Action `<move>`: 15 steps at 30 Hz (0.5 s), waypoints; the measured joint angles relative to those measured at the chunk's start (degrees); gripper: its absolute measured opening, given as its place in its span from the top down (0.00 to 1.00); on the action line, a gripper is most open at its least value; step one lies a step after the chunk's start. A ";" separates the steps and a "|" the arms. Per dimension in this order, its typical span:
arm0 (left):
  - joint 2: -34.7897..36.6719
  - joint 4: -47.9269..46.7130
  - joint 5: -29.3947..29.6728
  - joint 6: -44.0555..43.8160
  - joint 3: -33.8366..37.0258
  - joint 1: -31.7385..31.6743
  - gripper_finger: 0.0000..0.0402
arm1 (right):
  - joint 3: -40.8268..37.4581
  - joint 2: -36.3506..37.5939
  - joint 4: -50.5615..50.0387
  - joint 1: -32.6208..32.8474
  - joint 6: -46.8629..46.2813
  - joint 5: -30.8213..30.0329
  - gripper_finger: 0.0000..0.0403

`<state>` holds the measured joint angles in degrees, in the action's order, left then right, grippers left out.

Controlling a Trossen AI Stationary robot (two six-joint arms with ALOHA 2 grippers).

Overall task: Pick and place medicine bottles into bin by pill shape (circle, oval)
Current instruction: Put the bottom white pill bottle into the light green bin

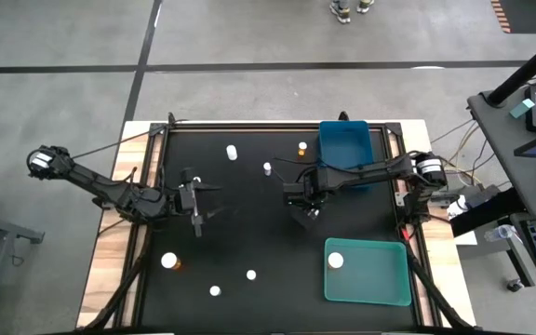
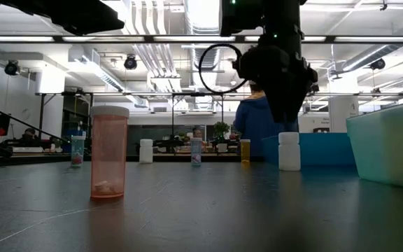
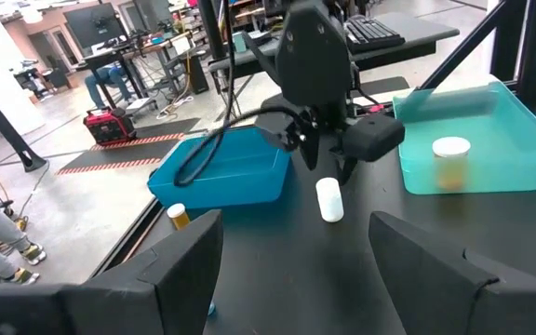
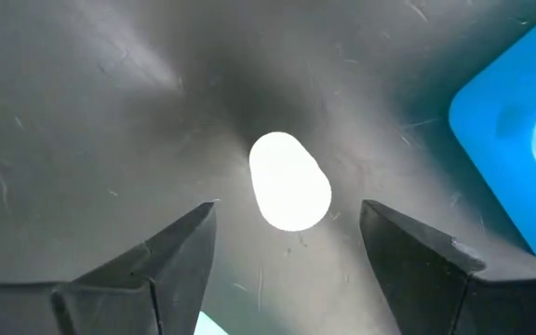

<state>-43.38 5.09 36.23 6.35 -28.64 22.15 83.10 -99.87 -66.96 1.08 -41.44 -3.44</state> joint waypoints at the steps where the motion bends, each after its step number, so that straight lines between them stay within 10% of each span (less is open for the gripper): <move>1: 0.00 0.02 0.02 0.00 0.00 -0.02 0.37 | -0.04 -0.47 -0.08 0.00 0.13 0.00 0.36; 15: 0.00 0.04 0.02 0.02 0.02 0.00 0.37 | -0.14 -6.50 0.05 0.02 3.16 0.00 0.36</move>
<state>-43.38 5.13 36.25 6.37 -28.62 22.15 82.96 -106.38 -66.92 1.10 -38.28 -3.44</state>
